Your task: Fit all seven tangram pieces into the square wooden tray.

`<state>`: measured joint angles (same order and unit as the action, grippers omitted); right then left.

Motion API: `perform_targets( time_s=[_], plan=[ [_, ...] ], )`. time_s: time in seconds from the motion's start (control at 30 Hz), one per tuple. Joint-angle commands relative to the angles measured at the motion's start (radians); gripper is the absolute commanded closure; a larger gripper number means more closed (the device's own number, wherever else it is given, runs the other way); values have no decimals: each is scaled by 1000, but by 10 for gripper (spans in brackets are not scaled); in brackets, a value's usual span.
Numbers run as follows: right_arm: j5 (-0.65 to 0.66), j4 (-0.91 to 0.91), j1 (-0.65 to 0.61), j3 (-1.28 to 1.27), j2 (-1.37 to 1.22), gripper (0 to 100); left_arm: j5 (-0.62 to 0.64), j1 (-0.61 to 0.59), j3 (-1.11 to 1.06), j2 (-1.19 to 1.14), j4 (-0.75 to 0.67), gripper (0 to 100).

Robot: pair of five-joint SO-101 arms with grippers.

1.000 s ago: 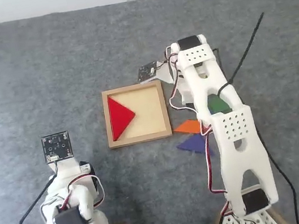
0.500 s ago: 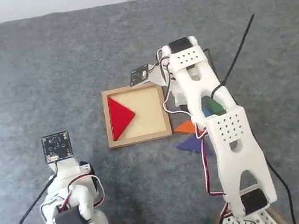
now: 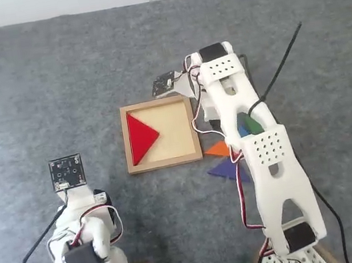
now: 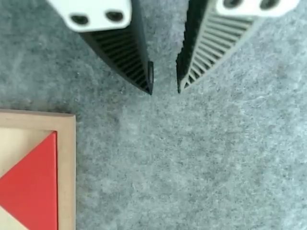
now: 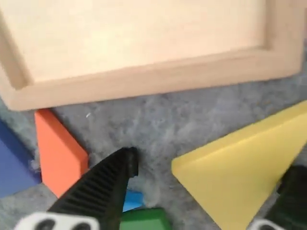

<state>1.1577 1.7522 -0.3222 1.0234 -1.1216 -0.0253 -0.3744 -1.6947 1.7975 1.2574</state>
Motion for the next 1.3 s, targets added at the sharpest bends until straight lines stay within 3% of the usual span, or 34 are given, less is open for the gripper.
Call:
perform_targets(
  time_s=[0.0, 0.53, 0.9, 1.13, 1.27],
  plan=[
    [-15, 13, 13, 78, -38, 630, -2, -8, 12, 18, 3, 920],
    [-14, -2, 48, 374, -278, 634, -2, -8, 12, 18, 3, 920],
    [-51, 48, 54, 488, -292, 634, -2, -8, 12, 18, 3, 920],
    [-48, 50, 24, 279, -140, 638, -2, -8, 12, 18, 3, 920],
    [-46, 45, 7, 51, 36, 759, -2, -8, 12, 18, 3, 920]
  ],
)
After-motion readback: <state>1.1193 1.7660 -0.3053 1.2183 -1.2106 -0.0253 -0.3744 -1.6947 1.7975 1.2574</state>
